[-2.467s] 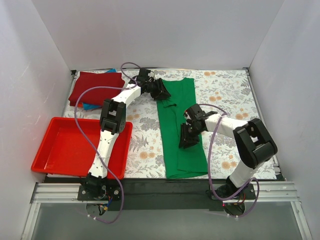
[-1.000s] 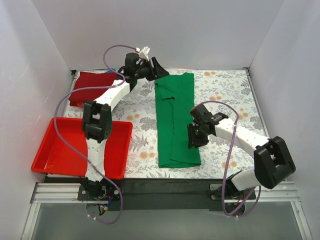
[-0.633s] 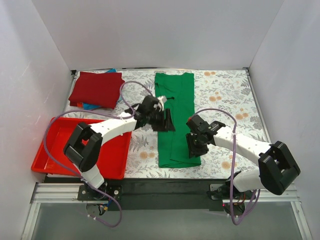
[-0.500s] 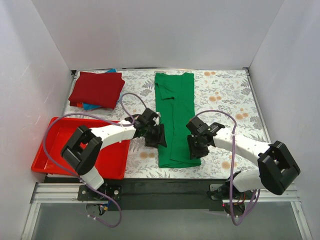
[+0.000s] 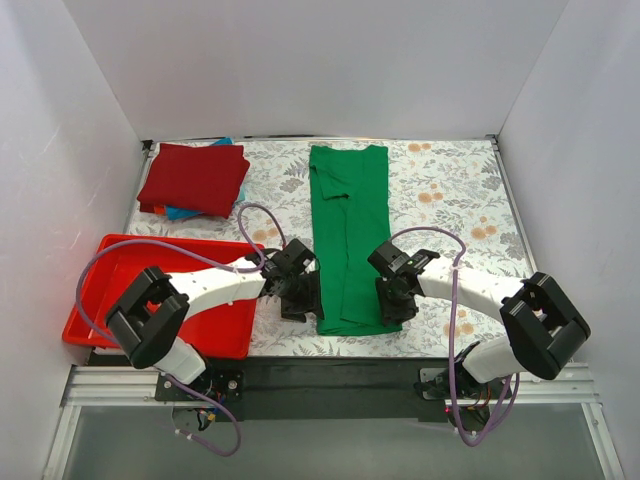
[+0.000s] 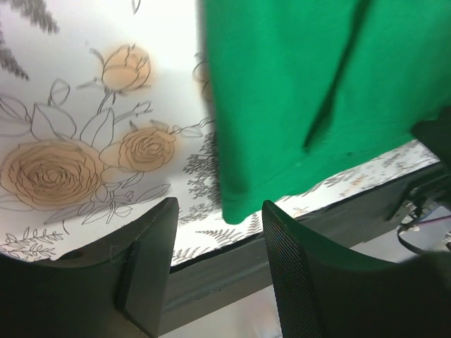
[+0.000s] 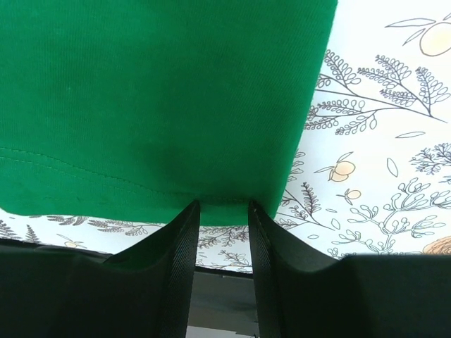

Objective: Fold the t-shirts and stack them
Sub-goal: Fold the tshirt

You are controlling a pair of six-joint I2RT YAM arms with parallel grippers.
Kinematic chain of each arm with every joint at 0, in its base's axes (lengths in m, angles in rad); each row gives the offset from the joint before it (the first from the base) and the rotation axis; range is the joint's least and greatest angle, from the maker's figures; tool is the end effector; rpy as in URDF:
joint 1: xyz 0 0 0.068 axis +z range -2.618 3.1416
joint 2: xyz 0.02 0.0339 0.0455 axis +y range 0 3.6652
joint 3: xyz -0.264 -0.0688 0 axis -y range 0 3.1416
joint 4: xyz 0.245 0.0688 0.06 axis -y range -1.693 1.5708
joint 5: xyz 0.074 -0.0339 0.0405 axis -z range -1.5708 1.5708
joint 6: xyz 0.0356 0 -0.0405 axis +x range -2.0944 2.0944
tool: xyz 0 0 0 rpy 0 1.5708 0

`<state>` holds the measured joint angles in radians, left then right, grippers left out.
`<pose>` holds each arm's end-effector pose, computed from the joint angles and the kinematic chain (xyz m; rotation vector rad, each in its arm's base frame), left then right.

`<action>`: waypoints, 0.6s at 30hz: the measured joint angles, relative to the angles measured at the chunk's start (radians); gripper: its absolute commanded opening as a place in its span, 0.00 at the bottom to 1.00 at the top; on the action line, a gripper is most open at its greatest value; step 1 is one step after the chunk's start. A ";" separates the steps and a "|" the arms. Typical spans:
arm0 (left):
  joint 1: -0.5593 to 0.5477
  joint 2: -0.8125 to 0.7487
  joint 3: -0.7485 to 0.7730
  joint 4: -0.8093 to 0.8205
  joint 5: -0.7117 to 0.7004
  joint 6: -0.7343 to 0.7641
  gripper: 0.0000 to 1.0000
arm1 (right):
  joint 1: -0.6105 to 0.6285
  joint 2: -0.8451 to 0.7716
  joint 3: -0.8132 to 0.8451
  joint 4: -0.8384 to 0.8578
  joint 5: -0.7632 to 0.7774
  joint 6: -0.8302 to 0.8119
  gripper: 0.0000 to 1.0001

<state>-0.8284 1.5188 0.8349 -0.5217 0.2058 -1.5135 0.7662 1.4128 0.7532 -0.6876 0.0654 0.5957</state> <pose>0.1792 -0.2061 0.1672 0.9631 -2.8727 0.6370 0.1696 0.1600 0.1647 -0.2383 2.9143 0.1323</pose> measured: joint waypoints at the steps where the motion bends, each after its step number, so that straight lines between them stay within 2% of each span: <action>1: -0.005 0.004 -0.006 -0.002 0.000 -0.007 0.49 | 0.000 0.000 -0.003 0.002 0.002 0.001 0.36; 5: -0.020 0.011 -0.031 0.006 0.003 -0.027 0.49 | 0.000 0.000 -0.006 0.002 0.013 0.000 0.24; 7: -0.021 0.016 -0.042 0.020 0.015 -0.038 0.43 | 0.000 0.001 -0.006 0.002 0.014 0.002 0.18; 10: -0.023 0.028 -0.046 0.043 0.033 -0.048 0.40 | 0.000 0.001 -0.007 0.004 0.013 0.003 0.13; 14: -0.024 0.045 -0.052 0.085 0.068 -0.059 0.32 | 0.000 0.000 -0.008 0.005 0.013 0.004 0.12; 18: -0.024 0.067 -0.053 0.117 0.099 -0.068 0.23 | 0.000 -0.002 -0.009 0.006 0.013 0.005 0.15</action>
<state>-0.8524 1.5860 0.7822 -0.4042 0.3046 -1.5810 0.7662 1.4105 0.7441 -0.6819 0.0780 0.6006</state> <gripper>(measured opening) 0.276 0.136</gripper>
